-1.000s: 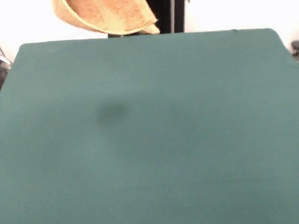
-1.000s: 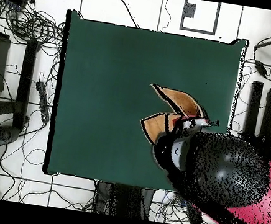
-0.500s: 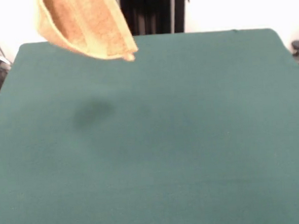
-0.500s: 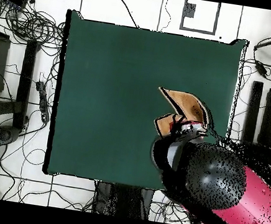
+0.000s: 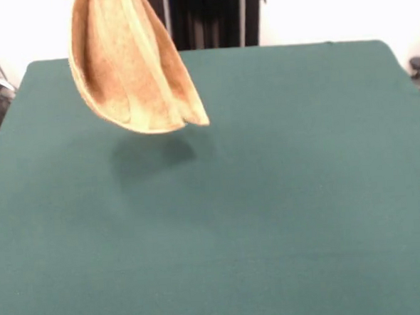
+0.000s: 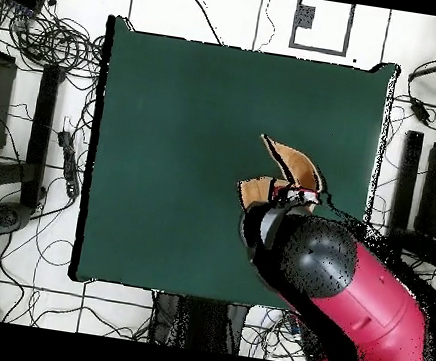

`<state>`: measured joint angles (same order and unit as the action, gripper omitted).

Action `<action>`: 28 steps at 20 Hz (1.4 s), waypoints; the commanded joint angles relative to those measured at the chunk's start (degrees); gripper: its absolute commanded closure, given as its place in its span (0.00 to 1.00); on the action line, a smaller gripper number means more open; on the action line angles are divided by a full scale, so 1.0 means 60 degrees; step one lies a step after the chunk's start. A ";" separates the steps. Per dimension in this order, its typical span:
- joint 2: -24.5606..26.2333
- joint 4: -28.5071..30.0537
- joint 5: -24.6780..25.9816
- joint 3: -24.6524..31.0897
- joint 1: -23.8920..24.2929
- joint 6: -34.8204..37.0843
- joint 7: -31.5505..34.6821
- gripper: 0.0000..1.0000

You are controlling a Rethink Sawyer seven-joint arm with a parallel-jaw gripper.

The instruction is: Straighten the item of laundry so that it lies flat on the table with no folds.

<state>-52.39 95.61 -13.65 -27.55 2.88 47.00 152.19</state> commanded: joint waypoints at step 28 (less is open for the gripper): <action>0.1082 -0.1706 -0.0251 -0.1042 0.2918 0.3157 0.5211 1.00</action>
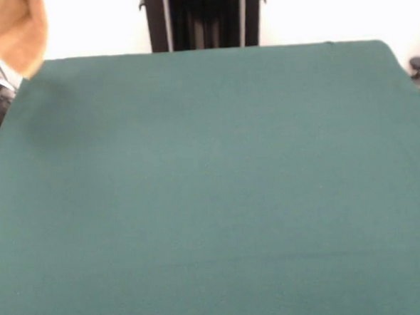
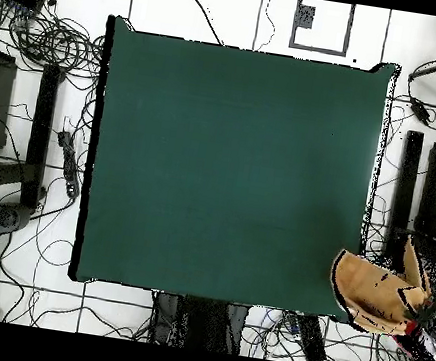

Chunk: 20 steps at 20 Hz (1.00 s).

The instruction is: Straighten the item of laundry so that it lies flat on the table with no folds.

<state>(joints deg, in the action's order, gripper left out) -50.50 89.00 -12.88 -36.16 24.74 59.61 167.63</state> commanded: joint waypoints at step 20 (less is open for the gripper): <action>-0.2013 0.1021 0.0279 -0.0872 0.0330 0.2847 -0.0884 1.00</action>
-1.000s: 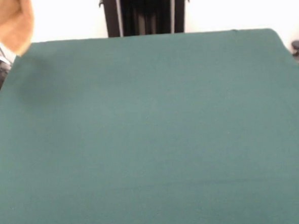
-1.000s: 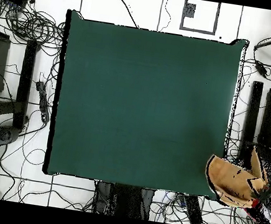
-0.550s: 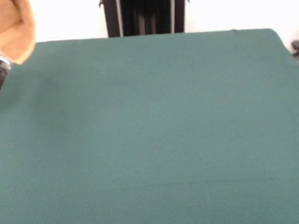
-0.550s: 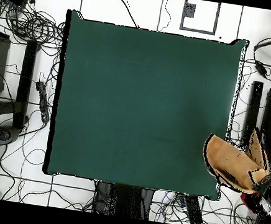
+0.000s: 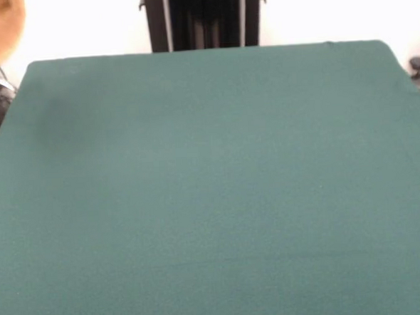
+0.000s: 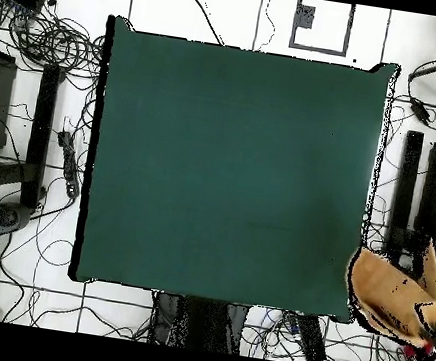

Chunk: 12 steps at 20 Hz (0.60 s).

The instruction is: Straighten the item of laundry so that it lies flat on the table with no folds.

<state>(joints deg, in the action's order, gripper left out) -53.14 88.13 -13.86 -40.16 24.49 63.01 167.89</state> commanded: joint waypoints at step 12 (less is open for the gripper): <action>-0.1631 0.0440 0.0996 0.1831 0.5508 0.1405 -0.6762 1.00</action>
<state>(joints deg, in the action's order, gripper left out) -65.39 89.07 -12.45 -39.90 46.41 69.39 162.64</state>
